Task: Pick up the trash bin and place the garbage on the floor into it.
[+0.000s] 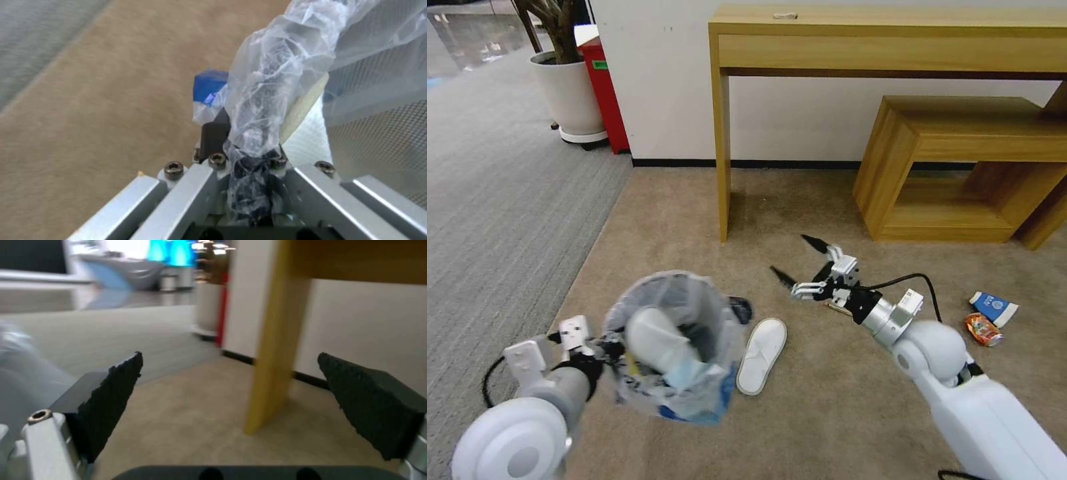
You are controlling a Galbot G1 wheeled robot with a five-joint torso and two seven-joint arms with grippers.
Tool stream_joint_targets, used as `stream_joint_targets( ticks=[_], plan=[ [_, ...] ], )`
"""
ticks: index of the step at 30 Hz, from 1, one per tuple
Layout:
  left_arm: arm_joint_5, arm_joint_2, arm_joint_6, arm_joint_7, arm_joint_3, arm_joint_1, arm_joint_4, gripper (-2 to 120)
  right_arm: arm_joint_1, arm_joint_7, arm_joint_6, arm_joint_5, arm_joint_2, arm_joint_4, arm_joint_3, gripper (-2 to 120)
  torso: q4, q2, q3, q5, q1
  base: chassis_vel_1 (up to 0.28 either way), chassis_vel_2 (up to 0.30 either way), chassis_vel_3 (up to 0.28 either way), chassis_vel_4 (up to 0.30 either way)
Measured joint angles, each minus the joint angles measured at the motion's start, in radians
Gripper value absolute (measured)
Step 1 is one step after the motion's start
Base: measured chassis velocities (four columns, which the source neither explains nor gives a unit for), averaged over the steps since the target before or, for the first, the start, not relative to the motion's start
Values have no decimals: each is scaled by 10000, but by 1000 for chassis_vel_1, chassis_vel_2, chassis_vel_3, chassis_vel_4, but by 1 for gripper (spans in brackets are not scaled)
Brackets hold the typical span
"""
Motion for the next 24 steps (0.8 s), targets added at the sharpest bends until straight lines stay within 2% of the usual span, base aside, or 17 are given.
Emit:
stream_joint_targets(
  ticks=[1, 3, 4, 8, 15, 24],
  plan=[
    [0, 0, 0, 0, 0, 0, 0, 1, 0, 0, 0, 0, 0, 0, 0, 100, 0, 0, 0, 0, 0, 0, 0, 0, 0],
    [-56, -1, 0, -408, -324, -17, 104, 1, -375, 1551, -432, -57, 102, 55, 20, 100, 0, -1, 0, 1, 0, 0, 0, 0, 0],
    [-113, -78, 0, -626, -597, -66, 194, 1, -639, 2415, -341, -38, 255, 41, 15, 100, 0, 0, 0, -3, 0, 0, 0, 0, 0],
    [-109, -294, 0, -897, -1229, -128, 265, 1, -1059, 3146, -112, -120, 509, -170, 79, 100, 0, -1, 0, -1, 0, 0, 0, 0, 0],
    [-73, -417, -1, -1093, -2090, -48, 247, 1, -1356, 3321, 499, -542, 755, -734, 174, 100, 0, 0, 0, 1, 0, 0, 0, 0, 0],
    [-73, -529, 0, -1046, -2125, 42, 187, 1, -1567, 3521, 433, -959, 1005, -1386, -211, 100, 0, 0, 0, 1, 0, 0, 0, 0, 0]
  ],
)
